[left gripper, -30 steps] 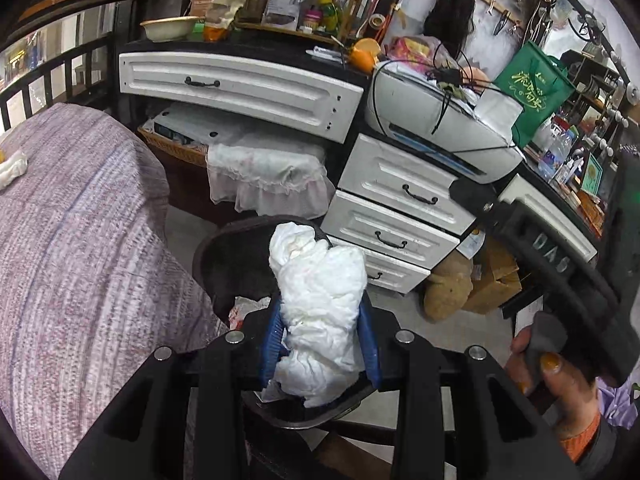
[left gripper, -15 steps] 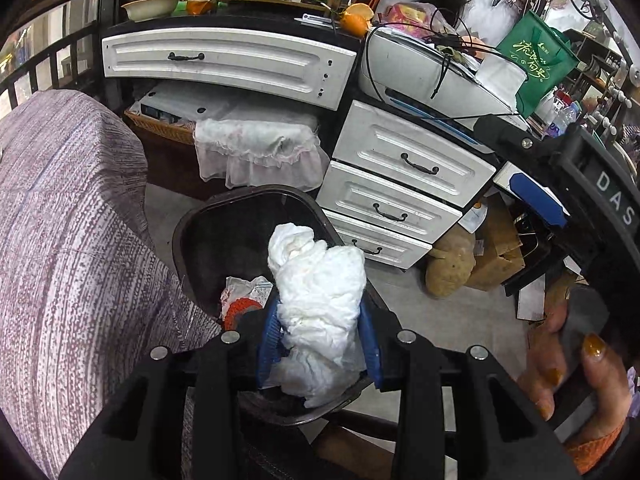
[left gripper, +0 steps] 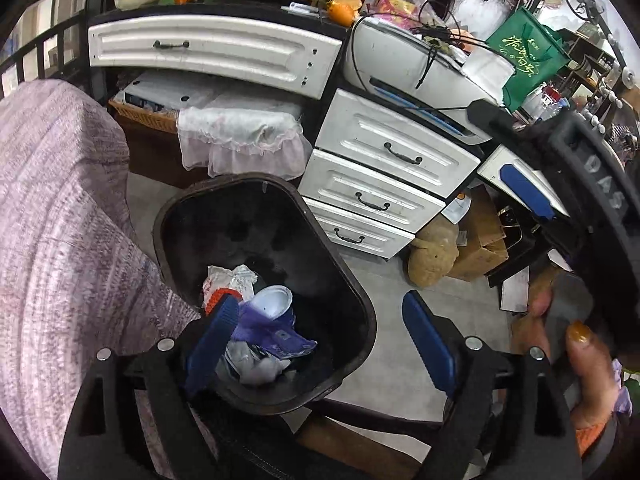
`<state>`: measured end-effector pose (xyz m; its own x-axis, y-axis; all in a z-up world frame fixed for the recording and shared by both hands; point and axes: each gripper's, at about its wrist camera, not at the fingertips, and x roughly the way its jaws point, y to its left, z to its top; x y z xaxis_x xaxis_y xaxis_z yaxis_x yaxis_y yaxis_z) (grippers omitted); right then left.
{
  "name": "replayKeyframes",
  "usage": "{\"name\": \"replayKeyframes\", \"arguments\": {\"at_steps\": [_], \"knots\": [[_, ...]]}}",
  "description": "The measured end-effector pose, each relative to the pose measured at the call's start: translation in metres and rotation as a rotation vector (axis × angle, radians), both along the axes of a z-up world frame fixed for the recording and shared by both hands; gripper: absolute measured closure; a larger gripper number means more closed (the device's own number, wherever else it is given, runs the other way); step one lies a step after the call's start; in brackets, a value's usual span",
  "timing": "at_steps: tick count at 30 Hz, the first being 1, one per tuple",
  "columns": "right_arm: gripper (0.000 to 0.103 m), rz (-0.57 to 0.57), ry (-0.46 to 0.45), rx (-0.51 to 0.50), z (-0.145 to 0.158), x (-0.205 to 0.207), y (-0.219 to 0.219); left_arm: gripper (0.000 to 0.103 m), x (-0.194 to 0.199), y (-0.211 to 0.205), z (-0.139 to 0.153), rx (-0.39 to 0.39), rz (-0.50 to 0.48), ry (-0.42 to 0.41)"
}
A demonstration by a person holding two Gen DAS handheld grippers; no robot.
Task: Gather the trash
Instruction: 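Open the left tool over the black bin, dropping the white tissue, then return to the table and grasp the crumpled white paper towel with the right tool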
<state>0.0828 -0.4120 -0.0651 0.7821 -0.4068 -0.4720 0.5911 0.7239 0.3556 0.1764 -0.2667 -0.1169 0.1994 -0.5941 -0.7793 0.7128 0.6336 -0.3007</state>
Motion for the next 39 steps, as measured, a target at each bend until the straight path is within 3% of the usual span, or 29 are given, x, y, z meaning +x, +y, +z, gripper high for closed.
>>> {"name": "replayKeyframes", "arguments": {"at_steps": [7, 11, 17, 21, 28, 33, 35, 39], "knots": [[0.013, 0.069, 0.004, 0.047, -0.003, 0.008, -0.001, 0.017, 0.005, 0.027, 0.028, -0.055, 0.057, -0.006], [0.013, 0.165, 0.057, 0.085, -0.009, 0.023, 0.005, 0.014, 0.013, 0.051, 0.05, -0.103, 0.092, -0.026], [0.013, 0.405, 0.154, 0.094, -0.008, 0.059, 0.045, 0.007, 0.037, 0.099, 0.076, -0.119, 0.18, -0.125], [0.013, 0.576, 0.191, 0.066, -0.002, 0.089, 0.082, 0.005, 0.06, 0.138, 0.081, -0.086, 0.262, -0.165], [0.013, 0.8, 0.231, 0.012, 0.005, 0.15, 0.15, 0.005, 0.098, 0.212, 0.078, -0.017, 0.373, -0.156], [0.012, 0.905, 0.259, -0.054, 0.012, 0.196, 0.194, 0.005, 0.113, 0.26, 0.076, 0.096, 0.406, -0.275], [0.012, 0.951, 0.267, -0.069, 0.013, 0.217, 0.21, 0.005, 0.123, 0.279, 0.074, 0.093, 0.41, -0.265], [0.012, 1.056, 0.326, -0.112, 0.011, 0.265, 0.247, 0.005, 0.153, 0.323, 0.071, 0.072, 0.54, -0.204]]}}
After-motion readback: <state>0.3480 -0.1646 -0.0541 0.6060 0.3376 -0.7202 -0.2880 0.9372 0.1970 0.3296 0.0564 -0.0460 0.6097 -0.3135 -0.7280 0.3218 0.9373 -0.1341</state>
